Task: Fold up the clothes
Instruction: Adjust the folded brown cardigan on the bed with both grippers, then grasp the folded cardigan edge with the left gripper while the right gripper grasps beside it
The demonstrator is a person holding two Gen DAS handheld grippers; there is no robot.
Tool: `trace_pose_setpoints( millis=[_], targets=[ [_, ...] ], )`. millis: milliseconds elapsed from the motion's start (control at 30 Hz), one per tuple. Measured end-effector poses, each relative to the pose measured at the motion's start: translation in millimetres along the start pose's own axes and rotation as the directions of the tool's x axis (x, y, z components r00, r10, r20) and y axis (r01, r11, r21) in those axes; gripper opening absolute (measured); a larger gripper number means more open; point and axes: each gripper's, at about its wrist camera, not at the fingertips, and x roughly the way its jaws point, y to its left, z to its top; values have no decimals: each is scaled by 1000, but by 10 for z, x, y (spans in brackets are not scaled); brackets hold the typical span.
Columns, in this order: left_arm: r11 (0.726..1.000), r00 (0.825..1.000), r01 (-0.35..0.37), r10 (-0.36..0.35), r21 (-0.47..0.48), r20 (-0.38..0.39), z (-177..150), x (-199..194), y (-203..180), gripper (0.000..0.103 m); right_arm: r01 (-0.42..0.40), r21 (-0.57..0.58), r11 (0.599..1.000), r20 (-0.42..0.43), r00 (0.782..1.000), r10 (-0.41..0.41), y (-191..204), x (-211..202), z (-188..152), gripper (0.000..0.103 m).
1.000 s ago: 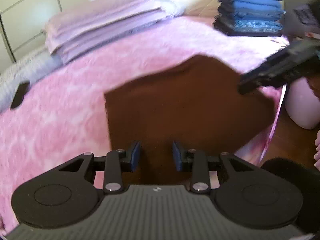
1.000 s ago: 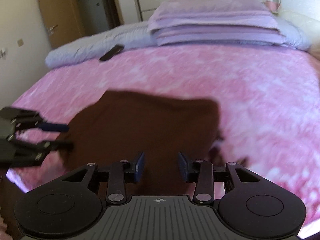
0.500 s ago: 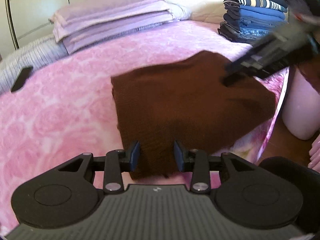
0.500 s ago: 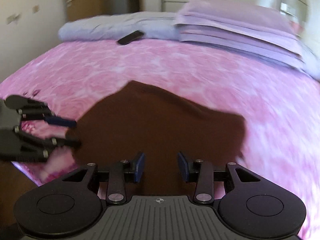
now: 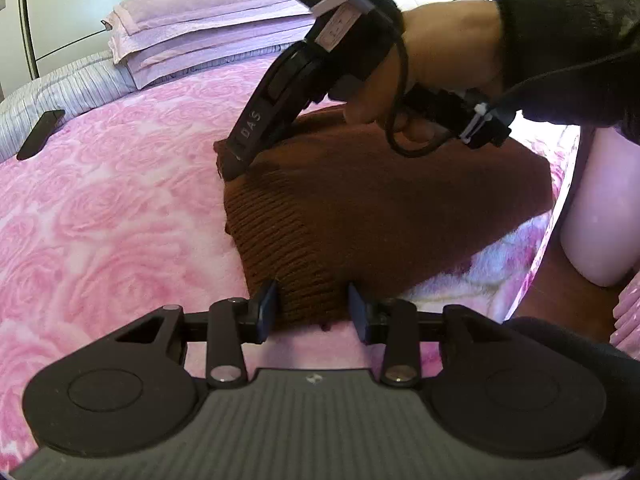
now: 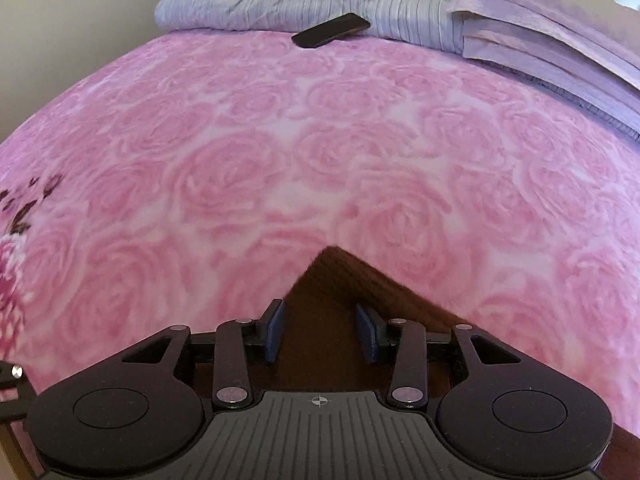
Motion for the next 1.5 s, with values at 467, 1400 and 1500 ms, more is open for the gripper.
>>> trace_pose_setpoints(
  millis=[467,1400,1500],
  targets=[
    [999,996,-18,21,-35,82,239,-45,54,36,135,192,972,73,986,-151,93,-1466,-1351,40],
    [701,985,-169,109,693,130,-112,35,-726,72,449,-614,650,133,870,-475,1091,-977,-2109,53],
    [654,985,-175,111,736,136,-155,134,-779,72,414,-537,735,105,898,-428,952,-1072,-2001,37]
  ],
)
